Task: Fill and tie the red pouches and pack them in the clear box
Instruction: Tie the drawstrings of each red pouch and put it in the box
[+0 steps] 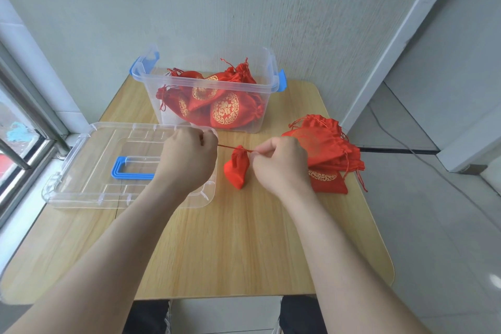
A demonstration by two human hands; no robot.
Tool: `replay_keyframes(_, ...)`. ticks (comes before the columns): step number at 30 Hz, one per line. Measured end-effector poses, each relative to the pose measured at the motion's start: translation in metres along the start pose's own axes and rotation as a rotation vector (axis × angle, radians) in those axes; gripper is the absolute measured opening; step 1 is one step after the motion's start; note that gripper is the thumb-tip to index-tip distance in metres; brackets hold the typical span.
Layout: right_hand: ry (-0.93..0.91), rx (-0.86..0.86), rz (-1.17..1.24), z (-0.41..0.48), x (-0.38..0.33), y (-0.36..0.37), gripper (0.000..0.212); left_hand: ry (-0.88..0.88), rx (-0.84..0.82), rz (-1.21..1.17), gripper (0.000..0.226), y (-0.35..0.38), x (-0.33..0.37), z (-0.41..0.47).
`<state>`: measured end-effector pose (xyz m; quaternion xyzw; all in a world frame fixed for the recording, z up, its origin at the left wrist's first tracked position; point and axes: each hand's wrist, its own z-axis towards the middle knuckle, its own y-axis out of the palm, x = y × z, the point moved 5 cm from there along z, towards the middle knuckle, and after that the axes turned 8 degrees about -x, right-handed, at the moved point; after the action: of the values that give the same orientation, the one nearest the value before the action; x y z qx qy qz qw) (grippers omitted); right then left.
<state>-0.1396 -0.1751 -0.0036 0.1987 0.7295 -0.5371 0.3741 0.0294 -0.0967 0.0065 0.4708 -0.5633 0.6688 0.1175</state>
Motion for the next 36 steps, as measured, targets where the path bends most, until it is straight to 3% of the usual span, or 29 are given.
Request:
replay_keyframes(4,-0.070,0.076,0.138,0.000,-0.002,0.007,0.008,0.084,0.015,-0.042,0.043,-0.001,0.003,-0.001)
replay_keyframes(7,-0.103,0.030,0.452,0.000,-0.003,0.011,0.004,0.115,-0.050,-0.052,0.026,0.000,0.001,-0.001)
replay_keyframes(9,-0.090,-0.026,0.623,-0.002,-0.006,0.007,0.006,0.133,-0.189,-0.100,0.032,0.007,0.000,-0.004)
replay_keyframes(14,-0.063,-0.186,0.856,-0.010,-0.019,0.008,0.020,0.061,-0.293,-0.254,0.020,0.010,-0.002,-0.002)
replay_keyframes(17,-0.117,-0.214,0.837,-0.011,-0.027,0.014,0.026,0.017,-0.292,-0.395,0.021,0.007,-0.004,-0.001)
replay_keyframes(21,-0.194,-0.073,0.636,-0.010,-0.025,0.020,0.011,0.126,-0.193,-0.427,0.015,0.000,0.002,-0.001)
replay_keyframes(25,-0.225,0.101,0.448,0.002,-0.025,0.025,0.005,0.109,-0.013,-0.332,0.006,-0.013,-0.008,0.007)
replay_keyframes(28,-0.241,0.209,0.479,0.010,-0.037,0.025,0.034,0.054,0.050,-0.160,0.012,-0.021,-0.021,0.014)
replay_keyframes(32,-0.415,0.274,0.521,0.019,-0.074,0.025,0.057,0.052,-0.027,0.081,0.025,-0.018,-0.033,0.018)
replay_keyframes(36,-0.457,0.366,0.391,0.049,-0.112,0.023,0.026,0.057,-0.075,0.122,0.028,-0.019,-0.040,0.021)
